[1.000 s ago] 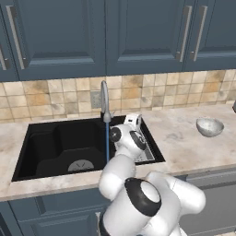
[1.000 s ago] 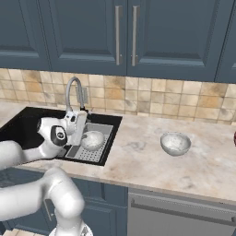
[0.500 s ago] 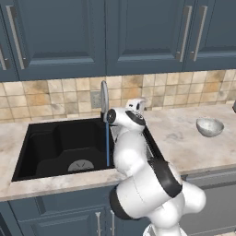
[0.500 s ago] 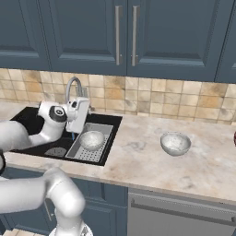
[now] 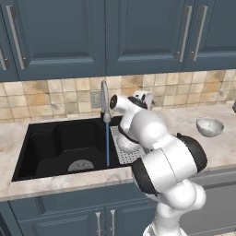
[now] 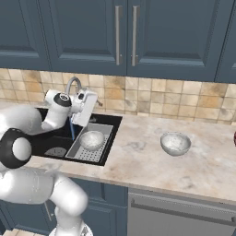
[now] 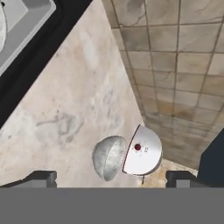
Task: Rinse each bowl for a few seconds and place them down in the sink or on the counter.
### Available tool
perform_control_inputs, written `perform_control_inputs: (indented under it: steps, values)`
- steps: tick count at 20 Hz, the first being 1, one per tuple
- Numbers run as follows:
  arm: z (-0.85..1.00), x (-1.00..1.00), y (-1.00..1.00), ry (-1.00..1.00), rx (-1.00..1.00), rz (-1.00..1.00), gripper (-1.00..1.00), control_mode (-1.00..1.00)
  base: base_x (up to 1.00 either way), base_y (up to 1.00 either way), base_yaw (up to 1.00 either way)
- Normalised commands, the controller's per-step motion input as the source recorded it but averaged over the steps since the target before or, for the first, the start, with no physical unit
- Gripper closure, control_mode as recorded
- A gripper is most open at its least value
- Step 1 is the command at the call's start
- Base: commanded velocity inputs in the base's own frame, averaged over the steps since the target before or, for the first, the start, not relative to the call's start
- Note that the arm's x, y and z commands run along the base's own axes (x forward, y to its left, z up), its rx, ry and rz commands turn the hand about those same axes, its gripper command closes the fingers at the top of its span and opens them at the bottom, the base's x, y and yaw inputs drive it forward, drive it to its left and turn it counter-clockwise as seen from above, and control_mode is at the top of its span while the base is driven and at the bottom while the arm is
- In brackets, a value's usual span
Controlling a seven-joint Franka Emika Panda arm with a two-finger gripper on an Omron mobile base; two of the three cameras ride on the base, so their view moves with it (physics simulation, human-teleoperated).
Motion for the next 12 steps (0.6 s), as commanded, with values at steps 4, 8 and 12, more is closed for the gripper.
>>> perform_control_inputs:
  steps: [4,8,12]
  values:
    - [0.09,-0.01,-0.3,0.06,0.06,-0.16,-1.0,-1.0,0.0,0.0,0.0]
    - [-0.01,-0.03,-0.31,0.06,0.07,-0.16,-1.0,-1.0,0.0,0.0,0.0]
    - [-0.09,-0.05,-0.35,0.04,0.06,-0.14,-1.0,-1.0,0.0,0.0,0.0]
